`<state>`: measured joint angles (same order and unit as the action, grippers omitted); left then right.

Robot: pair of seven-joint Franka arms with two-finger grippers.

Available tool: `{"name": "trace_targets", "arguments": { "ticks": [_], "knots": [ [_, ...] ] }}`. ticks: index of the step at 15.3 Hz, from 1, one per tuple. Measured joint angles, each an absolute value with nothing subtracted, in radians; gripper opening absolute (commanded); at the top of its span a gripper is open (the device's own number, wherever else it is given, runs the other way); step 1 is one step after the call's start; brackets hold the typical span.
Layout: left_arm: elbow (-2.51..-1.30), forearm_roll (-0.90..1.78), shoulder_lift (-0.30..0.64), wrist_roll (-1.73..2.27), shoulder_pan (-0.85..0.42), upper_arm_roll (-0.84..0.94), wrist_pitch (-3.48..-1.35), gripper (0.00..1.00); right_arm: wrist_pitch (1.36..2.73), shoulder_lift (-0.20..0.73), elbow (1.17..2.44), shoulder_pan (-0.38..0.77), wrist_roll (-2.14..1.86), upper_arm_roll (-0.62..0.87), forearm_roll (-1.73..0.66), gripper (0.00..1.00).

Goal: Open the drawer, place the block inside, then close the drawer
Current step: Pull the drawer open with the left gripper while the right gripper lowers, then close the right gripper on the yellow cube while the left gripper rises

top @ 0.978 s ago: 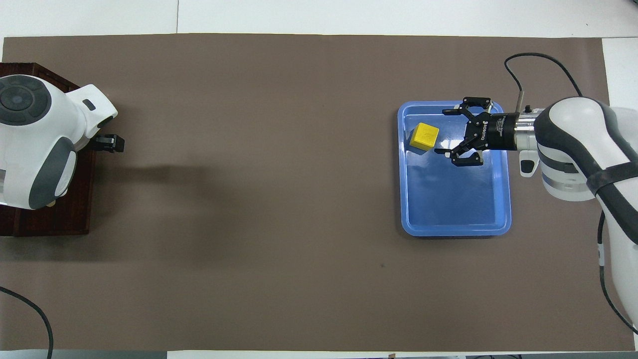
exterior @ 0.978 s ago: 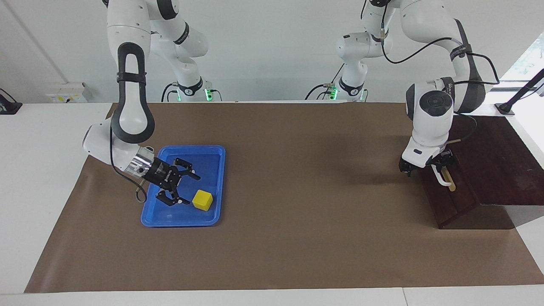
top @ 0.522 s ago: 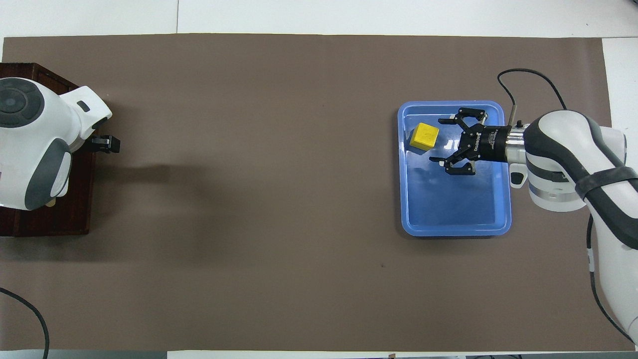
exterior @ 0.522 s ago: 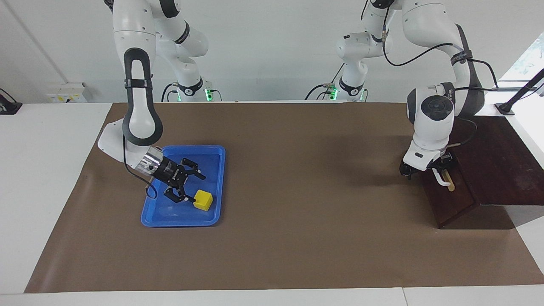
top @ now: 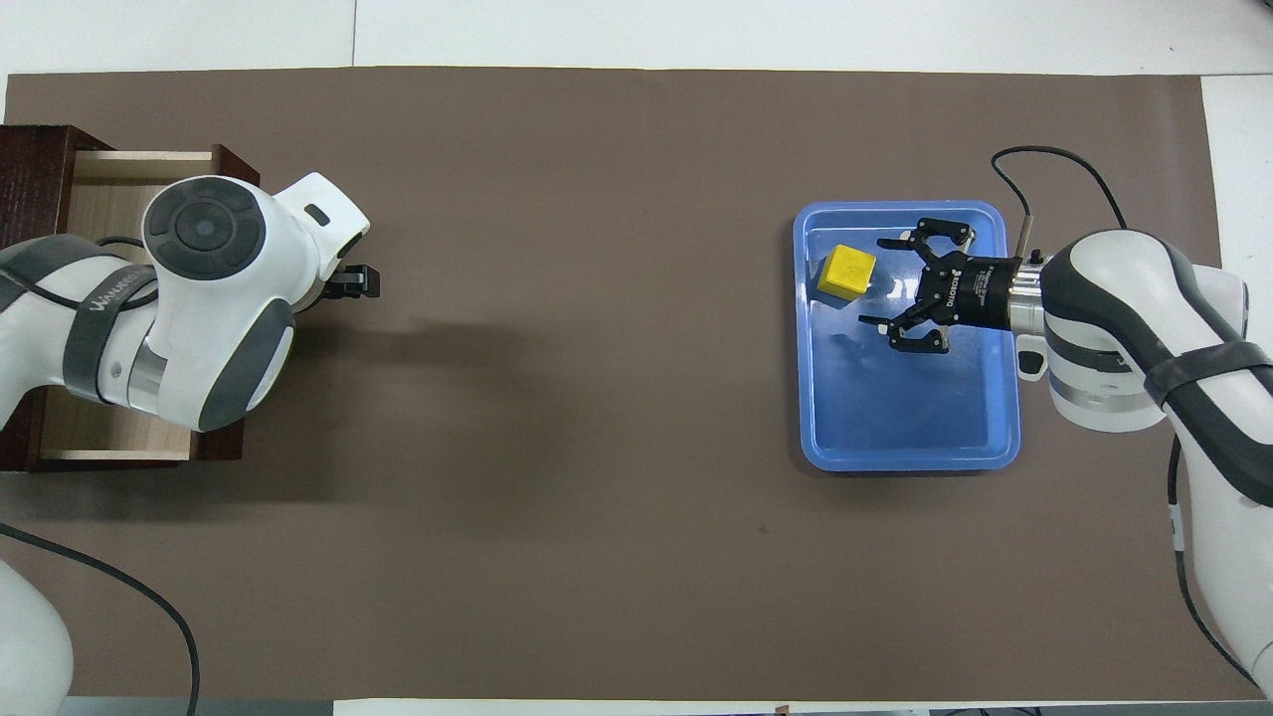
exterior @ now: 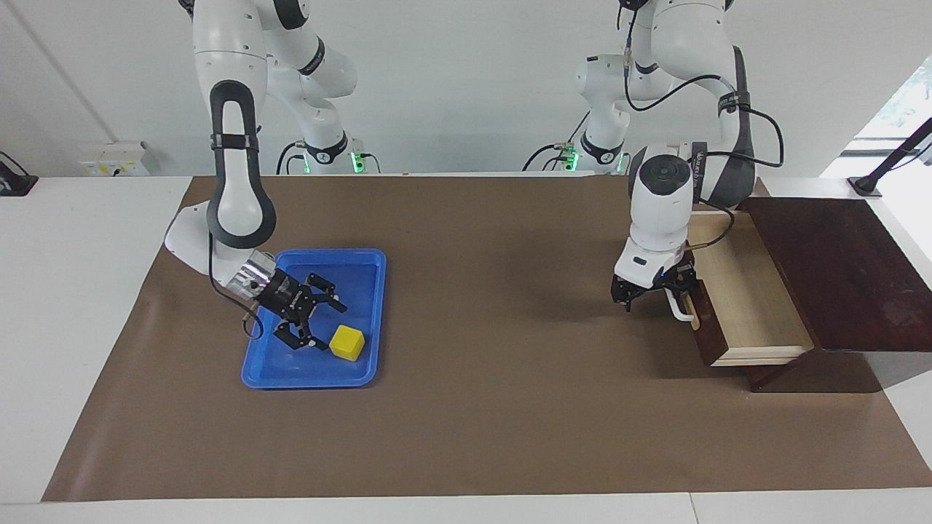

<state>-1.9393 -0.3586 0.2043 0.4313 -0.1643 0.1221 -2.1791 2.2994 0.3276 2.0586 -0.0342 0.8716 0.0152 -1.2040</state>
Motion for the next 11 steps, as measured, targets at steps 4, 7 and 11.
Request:
{"name": "trace_targets", "arguments": {
  "ticks": [4, 7, 11],
  "knots": [
    [-1.918, -0.347, 0.204, 0.435, -0.165, 0.122, -2.137, 1.0, 2.302, 0.351, 2.059, -0.032, 0.831, 0.016, -1.243, 1.0],
    [-1.827, -0.338, 0.204, 0.436, -0.17, 0.127, -1.994, 1.0, 2.302, 0.353, 2.058, -0.032, 0.828, 0.016, -1.244, 1.0],
    [-1.694, -0.21, 0.2, 0.479, -0.208, 0.129, -1.836, 1.0, 2.344, 0.353, 2.057, -0.011, 0.828, 0.017, -1.245, 1.0]
  ]
}}
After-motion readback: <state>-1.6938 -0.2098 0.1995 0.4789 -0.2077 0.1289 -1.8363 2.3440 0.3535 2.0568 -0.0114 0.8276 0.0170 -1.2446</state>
